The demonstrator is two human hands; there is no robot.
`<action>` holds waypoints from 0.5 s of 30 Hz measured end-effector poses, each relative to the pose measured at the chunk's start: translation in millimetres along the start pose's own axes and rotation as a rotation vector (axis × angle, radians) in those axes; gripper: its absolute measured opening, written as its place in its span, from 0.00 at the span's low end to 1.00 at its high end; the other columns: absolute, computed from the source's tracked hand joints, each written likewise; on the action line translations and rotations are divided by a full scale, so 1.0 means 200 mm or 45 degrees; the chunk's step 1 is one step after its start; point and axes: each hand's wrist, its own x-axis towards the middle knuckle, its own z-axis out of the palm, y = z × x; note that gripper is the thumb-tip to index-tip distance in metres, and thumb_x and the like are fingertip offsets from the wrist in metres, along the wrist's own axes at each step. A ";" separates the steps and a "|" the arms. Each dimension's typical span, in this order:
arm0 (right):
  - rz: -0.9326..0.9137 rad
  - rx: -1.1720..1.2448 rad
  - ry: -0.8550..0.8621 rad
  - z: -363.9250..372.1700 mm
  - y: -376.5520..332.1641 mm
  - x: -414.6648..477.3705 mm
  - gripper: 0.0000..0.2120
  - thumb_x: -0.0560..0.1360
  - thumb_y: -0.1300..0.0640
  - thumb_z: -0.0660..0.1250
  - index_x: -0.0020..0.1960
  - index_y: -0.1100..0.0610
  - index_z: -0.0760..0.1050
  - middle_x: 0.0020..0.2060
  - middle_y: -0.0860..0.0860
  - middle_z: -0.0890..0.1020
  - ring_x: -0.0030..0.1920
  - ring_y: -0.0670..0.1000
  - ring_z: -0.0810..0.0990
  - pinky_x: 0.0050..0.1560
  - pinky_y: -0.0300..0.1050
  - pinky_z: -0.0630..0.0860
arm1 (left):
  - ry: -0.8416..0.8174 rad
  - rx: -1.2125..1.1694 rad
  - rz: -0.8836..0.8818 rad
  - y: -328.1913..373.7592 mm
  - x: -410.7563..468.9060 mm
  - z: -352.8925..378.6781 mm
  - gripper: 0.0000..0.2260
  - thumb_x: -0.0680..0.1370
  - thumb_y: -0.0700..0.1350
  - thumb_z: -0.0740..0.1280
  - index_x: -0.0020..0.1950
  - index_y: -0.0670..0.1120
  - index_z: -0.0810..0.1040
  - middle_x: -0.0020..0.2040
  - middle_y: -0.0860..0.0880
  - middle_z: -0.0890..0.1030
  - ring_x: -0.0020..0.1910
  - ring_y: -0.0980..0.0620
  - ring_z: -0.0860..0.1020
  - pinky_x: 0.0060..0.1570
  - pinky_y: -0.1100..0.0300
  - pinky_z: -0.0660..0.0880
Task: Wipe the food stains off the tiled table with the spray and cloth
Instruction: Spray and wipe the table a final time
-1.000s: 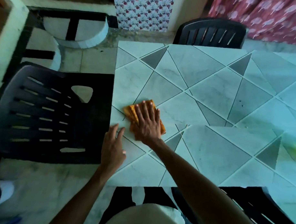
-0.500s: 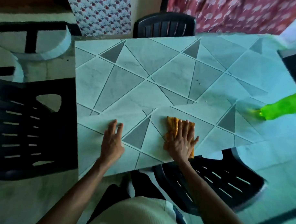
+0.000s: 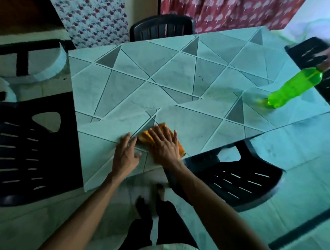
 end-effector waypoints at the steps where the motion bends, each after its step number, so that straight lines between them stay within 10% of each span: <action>1: 0.048 0.000 -0.002 -0.04 0.07 0.07 0.36 0.78 0.41 0.60 0.81 0.42 0.48 0.82 0.46 0.47 0.81 0.55 0.39 0.77 0.67 0.40 | -0.022 0.012 0.038 0.03 0.01 0.01 0.32 0.73 0.44 0.75 0.74 0.42 0.69 0.77 0.39 0.63 0.76 0.37 0.61 0.74 0.45 0.60; 9: 0.534 0.158 0.091 -0.17 0.59 -0.12 0.35 0.79 0.41 0.60 0.81 0.41 0.47 0.81 0.44 0.45 0.81 0.55 0.41 0.75 0.71 0.42 | -0.053 0.062 -0.002 0.27 -0.02 0.17 0.34 0.73 0.50 0.74 0.77 0.49 0.66 0.79 0.41 0.56 0.78 0.34 0.53 0.74 0.38 0.52; 15: 0.262 0.143 0.061 0.01 0.45 -0.48 0.37 0.74 0.34 0.53 0.80 0.46 0.56 0.81 0.48 0.53 0.81 0.59 0.43 0.76 0.62 0.43 | -0.072 0.024 -0.161 0.39 -0.02 0.20 0.32 0.75 0.39 0.70 0.78 0.47 0.63 0.80 0.41 0.53 0.78 0.36 0.51 0.75 0.42 0.53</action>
